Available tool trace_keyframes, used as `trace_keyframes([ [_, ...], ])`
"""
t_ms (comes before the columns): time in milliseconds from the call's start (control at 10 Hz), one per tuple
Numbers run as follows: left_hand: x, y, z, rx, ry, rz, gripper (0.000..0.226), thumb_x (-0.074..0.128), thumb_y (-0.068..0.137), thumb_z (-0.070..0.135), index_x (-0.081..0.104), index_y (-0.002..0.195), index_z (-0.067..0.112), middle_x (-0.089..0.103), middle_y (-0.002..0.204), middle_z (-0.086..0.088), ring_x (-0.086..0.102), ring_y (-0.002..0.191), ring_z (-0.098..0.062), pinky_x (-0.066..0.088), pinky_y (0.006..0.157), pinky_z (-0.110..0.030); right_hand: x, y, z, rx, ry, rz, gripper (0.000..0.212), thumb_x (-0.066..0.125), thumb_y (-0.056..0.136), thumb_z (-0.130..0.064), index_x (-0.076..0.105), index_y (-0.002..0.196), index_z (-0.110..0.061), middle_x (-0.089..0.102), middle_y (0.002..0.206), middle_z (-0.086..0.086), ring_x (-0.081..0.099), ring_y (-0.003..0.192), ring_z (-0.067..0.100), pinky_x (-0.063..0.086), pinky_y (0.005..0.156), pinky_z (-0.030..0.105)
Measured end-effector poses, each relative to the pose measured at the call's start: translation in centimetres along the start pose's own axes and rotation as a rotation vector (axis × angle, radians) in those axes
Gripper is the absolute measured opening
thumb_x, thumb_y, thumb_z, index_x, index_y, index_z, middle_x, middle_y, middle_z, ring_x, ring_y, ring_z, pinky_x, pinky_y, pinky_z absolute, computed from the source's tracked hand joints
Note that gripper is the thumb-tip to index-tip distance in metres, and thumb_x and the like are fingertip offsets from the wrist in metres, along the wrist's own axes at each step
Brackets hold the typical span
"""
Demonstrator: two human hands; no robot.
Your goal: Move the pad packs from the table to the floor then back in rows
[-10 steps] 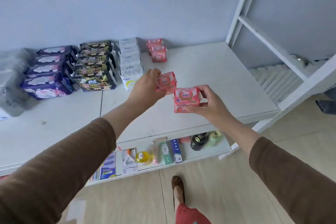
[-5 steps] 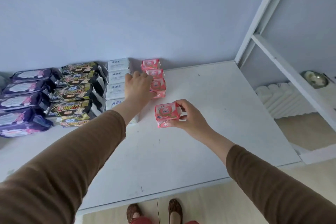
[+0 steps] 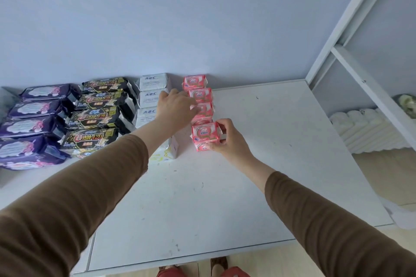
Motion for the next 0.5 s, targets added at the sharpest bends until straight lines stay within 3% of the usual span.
trace_keyframes([
  [100,-0.7,-0.9,-0.4,-0.038,-0.067,0.044,0.034,0.042,0.098,0.048,0.066,0.117,0.033,0.064,0.118,0.007,0.052,0.113,-0.022,0.031,0.089,-0.040,0.1,0.5,-0.3,0.025,-0.015,0.024,0.059,0.077,0.063,-0.050,0.045,0.108,-0.030,0.061,0.097,-0.019,0.068,0.084,0.006,0.051,0.067,0.023],
  [200,-1.5,-2.6,-0.7,-0.051,-0.123,0.114,0.029,0.047,0.097,0.042,0.066,0.115,0.031,0.065,0.116,0.006,0.054,0.111,-0.022,0.032,0.087,-0.040,0.0,1.2,-0.2,0.004,-0.017,0.063,0.054,0.083,0.068,-0.040,0.047,0.107,-0.030,0.061,0.101,-0.015,0.066,0.088,0.008,0.052,0.071,0.023],
  [300,-1.8,-4.3,-0.5,-0.069,-0.147,0.103,0.028,0.047,0.097,0.041,0.066,0.115,0.031,0.064,0.113,0.005,0.053,0.111,-0.023,0.032,0.089,-0.039,0.1,1.3,-0.3,-0.008,-0.053,0.082,0.055,0.084,0.069,-0.034,0.051,0.111,-0.024,0.060,0.107,-0.008,0.062,0.096,0.009,0.055,0.082,0.033],
  [400,-2.3,-6.4,-0.8,-0.070,-0.176,0.096,0.030,0.048,0.097,0.038,0.064,0.120,0.029,0.063,0.114,0.003,0.051,0.111,-0.023,0.035,0.091,-0.038,-0.3,0.9,-1.0,-0.030,-0.107,0.109,0.067,0.087,0.066,-0.034,0.050,0.120,-0.018,0.057,0.115,-0.004,0.055,0.106,0.013,0.049,0.091,0.034],
  [500,-2.8,-8.7,-1.2,-0.048,-0.253,0.071,0.030,0.052,0.096,0.035,0.063,0.123,0.025,0.061,0.117,0.003,0.051,0.112,-0.023,0.041,0.089,-0.038,-1.1,-0.2,-2.9,-0.076,-0.199,0.144,0.073,0.086,0.067,-0.037,0.049,0.126,-0.016,0.053,0.121,0.001,0.047,0.111,0.018,0.040,0.090,0.032],
])
Point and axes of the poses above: each hand's wrist, its own y-axis towards the middle knuckle, its own x-axis out of the palm, z = x × y, the point moved 10 cm from there along y, towards the middle knuckle
